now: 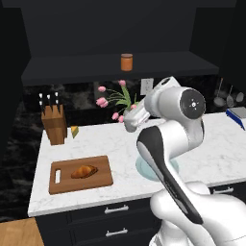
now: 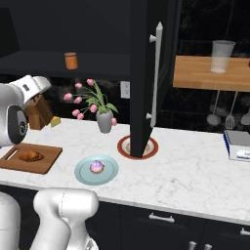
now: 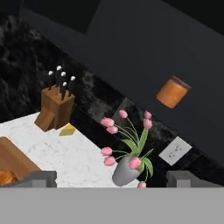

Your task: From the different types of pastries on the counter, select a croissant and place it on the cutting board. Then retrieve a jar of jam from the cabinet and place it alongside the croissant on the cutting board.

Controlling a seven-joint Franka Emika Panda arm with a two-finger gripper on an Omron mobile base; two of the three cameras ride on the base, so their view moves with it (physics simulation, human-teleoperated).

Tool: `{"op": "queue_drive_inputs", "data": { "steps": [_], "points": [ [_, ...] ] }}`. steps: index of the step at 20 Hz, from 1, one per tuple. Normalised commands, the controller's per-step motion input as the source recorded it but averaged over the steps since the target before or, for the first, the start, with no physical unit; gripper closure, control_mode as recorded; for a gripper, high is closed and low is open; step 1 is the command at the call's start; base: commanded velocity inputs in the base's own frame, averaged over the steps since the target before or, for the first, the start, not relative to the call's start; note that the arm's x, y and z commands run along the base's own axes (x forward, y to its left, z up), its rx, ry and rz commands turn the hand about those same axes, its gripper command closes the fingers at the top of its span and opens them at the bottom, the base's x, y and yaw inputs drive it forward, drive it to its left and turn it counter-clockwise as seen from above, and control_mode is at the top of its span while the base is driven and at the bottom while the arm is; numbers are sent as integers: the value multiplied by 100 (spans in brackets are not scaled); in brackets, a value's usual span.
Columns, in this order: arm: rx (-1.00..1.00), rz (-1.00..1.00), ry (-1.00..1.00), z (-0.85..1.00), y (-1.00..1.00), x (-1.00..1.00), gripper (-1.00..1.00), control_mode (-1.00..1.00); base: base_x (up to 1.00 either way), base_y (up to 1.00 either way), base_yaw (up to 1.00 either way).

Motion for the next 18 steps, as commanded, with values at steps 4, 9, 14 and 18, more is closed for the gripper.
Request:
{"op": "queue_drive_inputs", "data": {
  "steps": [4,9,14,18],
  "points": [
    [15,-27,0,74,-40,-21,-100,-100,0,0,0],
    [30,-27,6,34,-59,-9,-100,-100,0,0,0],
    [35,-14,17,53,-25,-7,-100,-100,0,0,0],
    [42,-5,26,46,0,-9,-100,-100,0,0,0]
  ]
}}
